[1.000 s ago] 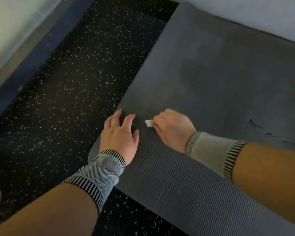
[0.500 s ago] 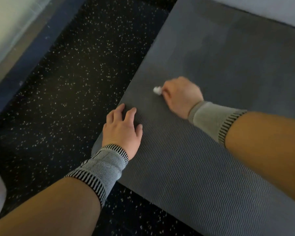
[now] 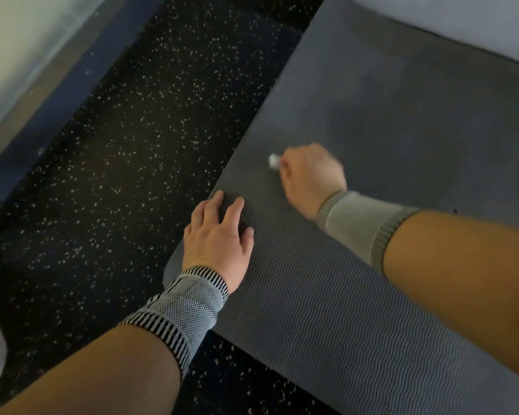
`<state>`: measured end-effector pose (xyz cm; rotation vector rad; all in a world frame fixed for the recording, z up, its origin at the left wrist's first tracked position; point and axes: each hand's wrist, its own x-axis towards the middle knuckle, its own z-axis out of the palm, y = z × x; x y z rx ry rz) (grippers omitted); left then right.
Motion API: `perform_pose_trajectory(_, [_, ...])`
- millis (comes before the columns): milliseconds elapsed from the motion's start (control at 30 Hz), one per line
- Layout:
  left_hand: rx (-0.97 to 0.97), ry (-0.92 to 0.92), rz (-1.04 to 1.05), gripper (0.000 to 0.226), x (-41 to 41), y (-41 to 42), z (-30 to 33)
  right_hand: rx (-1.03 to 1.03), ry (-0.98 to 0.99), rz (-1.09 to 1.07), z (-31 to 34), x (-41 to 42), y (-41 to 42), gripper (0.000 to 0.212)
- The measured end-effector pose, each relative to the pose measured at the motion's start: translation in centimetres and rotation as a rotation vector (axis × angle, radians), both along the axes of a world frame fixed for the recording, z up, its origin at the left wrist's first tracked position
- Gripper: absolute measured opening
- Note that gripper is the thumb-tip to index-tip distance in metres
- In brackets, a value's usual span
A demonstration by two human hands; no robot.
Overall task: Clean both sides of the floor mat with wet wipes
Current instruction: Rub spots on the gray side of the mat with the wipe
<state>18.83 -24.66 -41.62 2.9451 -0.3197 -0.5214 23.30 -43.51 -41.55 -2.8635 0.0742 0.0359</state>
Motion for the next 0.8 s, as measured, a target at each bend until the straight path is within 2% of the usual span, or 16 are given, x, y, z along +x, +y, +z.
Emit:
perform_pose_trajectory(67, [-0.027, 0.006, 0.002, 0.062, 0.2, 0.2, 0.1, 0.039, 0.031, 0.324, 0.1, -2.9, 2.9, 0.018])
perform_pose_trajectory(133, [-0.051, -0.010, 0.004, 0.061, 0.4, 0.4, 0.1, 0.005, 0.018, 0.442, 0.1, -2.1, 1.9, 0.019])
perform_pose_trajectory(167, [-0.051, -0.016, 0.004, 0.061, 0.5, 0.6, 0.0, -0.022, -0.003, 0.371, 0.1, -0.7, 1.0, 0.020])
perform_pose_trajectory(267, [-0.053, -0.026, 0.014, 0.059, 0.4, 0.6, 0.0, -0.033, -0.012, -0.047, -0.4, 2.8, -1.8, 0.022])
perform_pose_trajectory(300, [-0.057, -0.027, 0.019, 0.059, 0.5, 0.6, 0.1, -0.032, -0.020, -0.100, -0.5, 2.9, -1.2, 0.020])
perform_pose_trajectory(367, [-0.070, -0.022, 0.031, 0.061, 0.5, 0.5, 0.1, 0.011, -0.017, 0.026, -0.4, 1.3, 1.7, 0.016])
perform_pose_trajectory(467, [-0.089, -0.036, 0.042, 0.065, 0.3, 0.6, 0.0, 0.041, 0.024, 0.434, -0.2, -2.3, 4.3, 0.015])
perform_pose_trajectory(500, [-0.082, -0.046, 0.044, 0.066, 0.2, 0.6, -0.1, 0.032, 0.019, 0.456, -0.2, -1.7, 3.4, 0.017])
perform_pose_trajectory(533, [-0.070, -0.052, 0.042, 0.066, 0.1, 0.6, -0.2, 0.023, 0.011, 0.390, 0.0, -0.5, 2.5, 0.019])
perform_pose_trajectory(633, [-0.044, -0.063, 0.047, 0.065, -0.1, 0.4, -0.5, 0.030, -0.001, 0.000, -0.2, 3.1, -0.2, 0.023])
perform_pose_trajectory(667, [-0.040, -0.065, 0.055, 0.065, -0.2, 0.3, -0.5, 0.019, 0.000, -0.042, -0.3, 3.2, 0.1, 0.021])
perform_pose_trajectory(733, [-0.038, -0.061, 0.070, 0.064, -0.3, 0.2, -0.5, 0.033, -0.003, 0.064, -0.2, 1.7, 2.6, 0.015])
perform_pose_trajectory(800, [-0.058, -0.053, 0.088, 0.064, -0.3, 0.1, -0.4, 0.080, -0.007, 0.336, -0.2, -1.1, 4.8, 0.016])
